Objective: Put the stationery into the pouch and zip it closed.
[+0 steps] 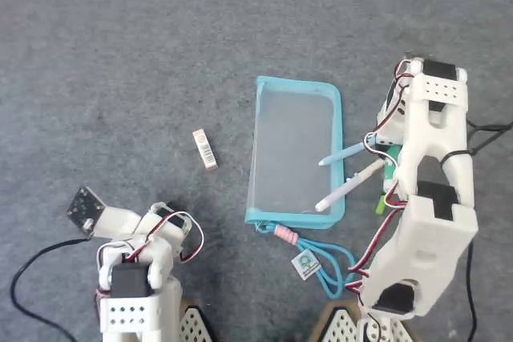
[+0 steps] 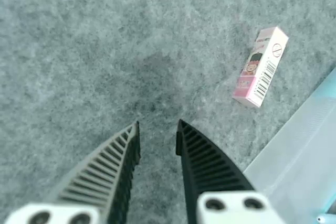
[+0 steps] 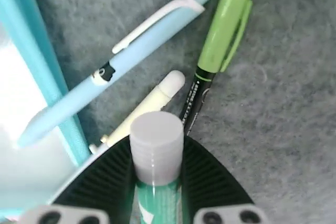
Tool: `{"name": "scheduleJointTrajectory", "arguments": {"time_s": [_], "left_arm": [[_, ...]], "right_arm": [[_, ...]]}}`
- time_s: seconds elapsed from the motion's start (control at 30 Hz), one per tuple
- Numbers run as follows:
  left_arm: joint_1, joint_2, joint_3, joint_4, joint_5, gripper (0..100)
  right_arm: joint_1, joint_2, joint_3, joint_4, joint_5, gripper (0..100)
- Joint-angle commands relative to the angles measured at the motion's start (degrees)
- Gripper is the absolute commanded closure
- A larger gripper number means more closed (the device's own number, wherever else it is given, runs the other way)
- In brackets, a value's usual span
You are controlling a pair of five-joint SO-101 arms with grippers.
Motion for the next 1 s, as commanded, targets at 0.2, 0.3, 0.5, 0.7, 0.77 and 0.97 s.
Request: {"name": "scheduleJointTrajectory", "arguments": {"time_s": [0.2, 0.3, 0.5, 0.7, 0.77, 0.97], "left_arm": [[-0.44, 0.09, -0.75, -0.53, -0.62, 89], [-0.44, 0.09, -0.75, -0.53, -0.62, 89], [-0.44, 0.09, -0.75, -0.53, -0.62, 89], [-0.44, 0.09, -0.75, -0.53, -0.62, 89], [-0.53, 0.09, -0.75, -0.53, -0.62, 89], [-0.53, 0.09, -0.75, -0.53, -0.62, 89]], "right_arm": [[-1.89, -1.71, -2.73, -3.47, 4.75, 99.0], [-4.62, -1.63, -2.11, -2.68, 10.46, 98.1], [-8.22, -6.29, 2.99, -5.67, 13.63, 78.5], [-12.26, -25.36, 26.99, -21.85, 14.33, 67.9], [-13.05, -33.80, 35.96, -28.18, 14.24, 68.6], [-14.46, -50.24, 47.38, -32.75, 12.13, 68.7]]}}
